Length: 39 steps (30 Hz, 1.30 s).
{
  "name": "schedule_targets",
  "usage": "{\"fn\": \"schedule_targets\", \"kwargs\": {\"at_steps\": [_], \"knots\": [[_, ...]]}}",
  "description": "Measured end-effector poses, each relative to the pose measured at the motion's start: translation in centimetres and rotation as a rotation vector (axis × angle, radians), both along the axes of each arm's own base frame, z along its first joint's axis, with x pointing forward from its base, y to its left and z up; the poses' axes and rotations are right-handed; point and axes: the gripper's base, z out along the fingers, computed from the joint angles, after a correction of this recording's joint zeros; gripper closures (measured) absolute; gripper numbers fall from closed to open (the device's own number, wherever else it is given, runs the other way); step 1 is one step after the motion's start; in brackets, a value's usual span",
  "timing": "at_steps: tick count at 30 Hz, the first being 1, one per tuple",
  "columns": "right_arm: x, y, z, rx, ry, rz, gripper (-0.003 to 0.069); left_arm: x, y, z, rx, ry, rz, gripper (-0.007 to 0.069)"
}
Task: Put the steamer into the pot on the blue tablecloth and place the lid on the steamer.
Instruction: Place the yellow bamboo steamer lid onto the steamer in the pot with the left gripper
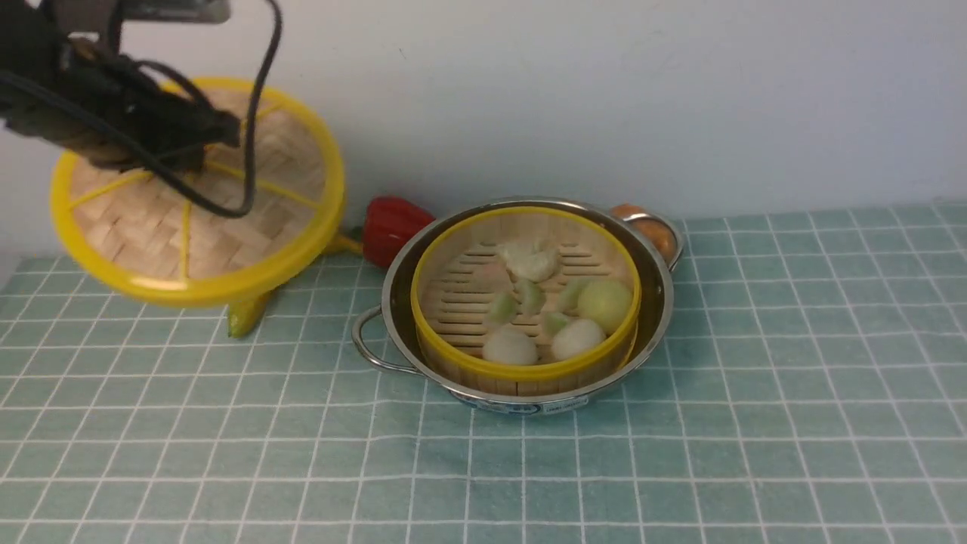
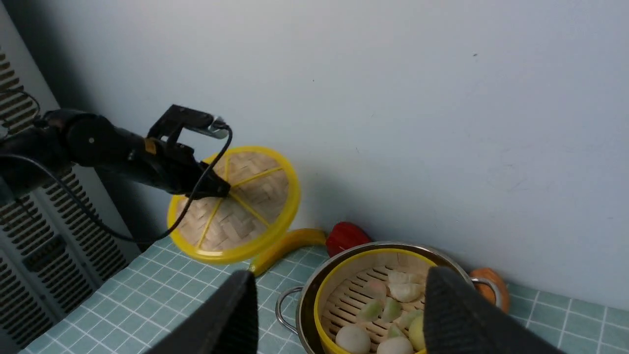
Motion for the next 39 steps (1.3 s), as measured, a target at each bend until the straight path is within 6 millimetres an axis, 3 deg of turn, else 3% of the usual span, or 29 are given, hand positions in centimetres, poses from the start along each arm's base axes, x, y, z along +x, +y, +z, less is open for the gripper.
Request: {"fn": "schedule_targets", "kwargs": {"at_steps": [1,3,5,7,8,9,13,25,39], "knots": [[0.0,0.0,0.0,0.000,0.000,0.000,0.0212,0.4,-2.2,0.1,-0.011,-0.006,-0.056,0.0511],[0.1,0.0,0.0,-0.001,0.002,0.000,0.0212,0.8,-4.4,-0.2,-0.010,-0.002,-0.111,0.0511],[0.1,0.0,0.0,0.005,0.005,-0.001,0.0212,1.8,-8.7,-1.9,-0.008,0.029,-0.209,0.0511],[0.1,0.0,0.0,0.011,0.009,-0.003,0.0212,2.5,-11.6,-3.4,-0.001,0.056,-0.267,0.0511],[0.1,0.0,0.0,0.012,0.010,-0.003,0.0212,2.6,-11.9,-3.6,0.000,0.059,-0.272,0.0511],[0.1,0.0,0.0,0.015,0.012,-0.003,0.0212,3.5,-14.5,-5.3,0.014,0.083,-0.319,0.0511],[0.1,0.1,0.0,0.020,0.015,-0.001,0.0212,4.5,-17.4,-7.7,0.028,0.124,-0.363,0.0511],[0.0,0.1,0.0,0.029,0.019,0.007,0.0212,5.9,-18.2,-11.1,0.073,0.204,-0.342,0.0511],[0.0,0.1,0.0,0.029,0.019,0.007,0.0212,6.4,-18.6,-12.5,0.059,0.215,-0.336,0.0511]]}}
